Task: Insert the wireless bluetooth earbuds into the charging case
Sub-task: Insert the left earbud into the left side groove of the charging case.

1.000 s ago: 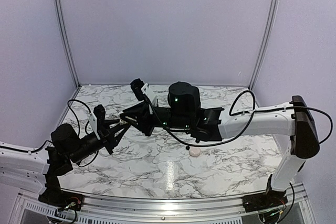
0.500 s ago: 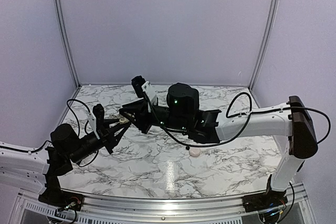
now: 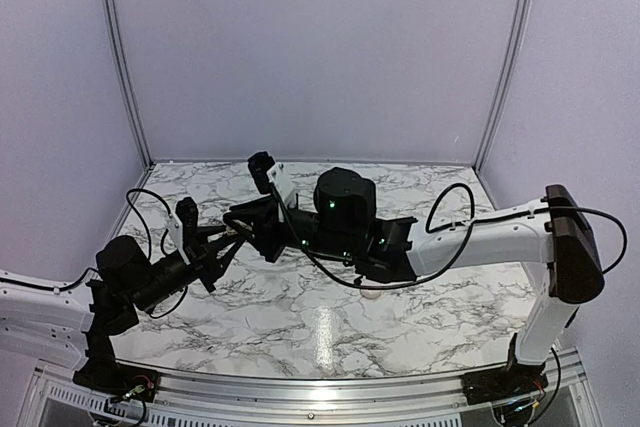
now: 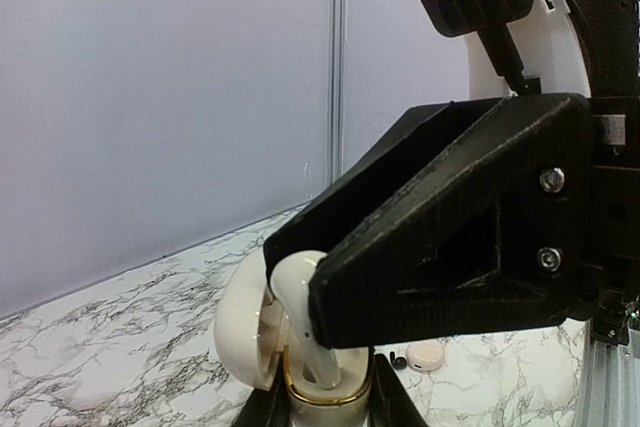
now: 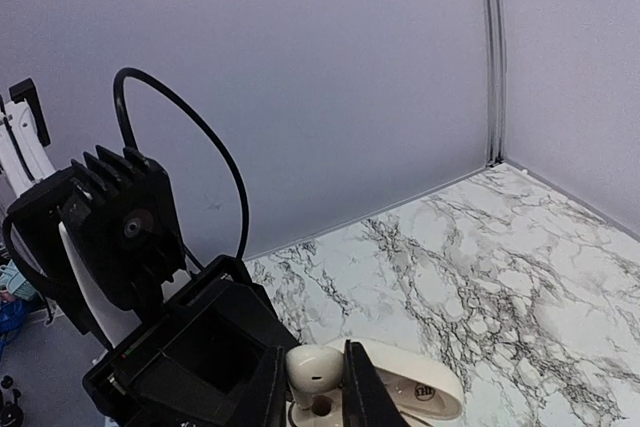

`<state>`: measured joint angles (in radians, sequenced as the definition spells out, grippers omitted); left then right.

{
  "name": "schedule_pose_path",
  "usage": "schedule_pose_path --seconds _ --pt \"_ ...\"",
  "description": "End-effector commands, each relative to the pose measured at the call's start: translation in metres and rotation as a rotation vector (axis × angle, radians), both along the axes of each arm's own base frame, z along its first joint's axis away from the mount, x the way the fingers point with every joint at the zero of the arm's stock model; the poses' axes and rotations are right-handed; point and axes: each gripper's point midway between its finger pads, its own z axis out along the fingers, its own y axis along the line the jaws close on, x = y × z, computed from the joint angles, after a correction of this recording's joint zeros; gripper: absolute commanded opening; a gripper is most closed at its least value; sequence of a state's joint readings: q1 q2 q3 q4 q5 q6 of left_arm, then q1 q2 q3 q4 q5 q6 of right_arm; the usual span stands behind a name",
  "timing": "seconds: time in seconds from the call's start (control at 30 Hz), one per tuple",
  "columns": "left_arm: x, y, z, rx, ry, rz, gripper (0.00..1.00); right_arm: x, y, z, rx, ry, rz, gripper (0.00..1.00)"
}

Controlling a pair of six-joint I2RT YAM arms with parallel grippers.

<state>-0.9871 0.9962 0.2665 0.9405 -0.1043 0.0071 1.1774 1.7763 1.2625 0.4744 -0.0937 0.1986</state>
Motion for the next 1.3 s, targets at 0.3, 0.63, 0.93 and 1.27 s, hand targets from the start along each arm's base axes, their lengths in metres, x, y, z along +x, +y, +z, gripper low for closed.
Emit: schedule_pose_path --seconds 0.3,0.63,0.93,1.27 --pt "-0.001 0.005 0.036 -0.101 -0.061 0.017 0.00 0.005 -0.001 -0.014 0.010 0.039 -0.054 0.04" --pt "0.000 0.005 0.037 -0.125 -0.042 0.017 0.00 0.005 0.002 -0.019 0.031 0.069 -0.062 0.04" --pt "0.003 0.007 0.039 -0.132 -0.041 0.036 0.00 0.004 0.004 -0.027 0.034 0.092 -0.104 0.03" --pt "0.004 0.011 0.041 -0.142 -0.044 0.052 0.00 0.006 0.008 -0.041 0.001 0.110 -0.125 0.04"
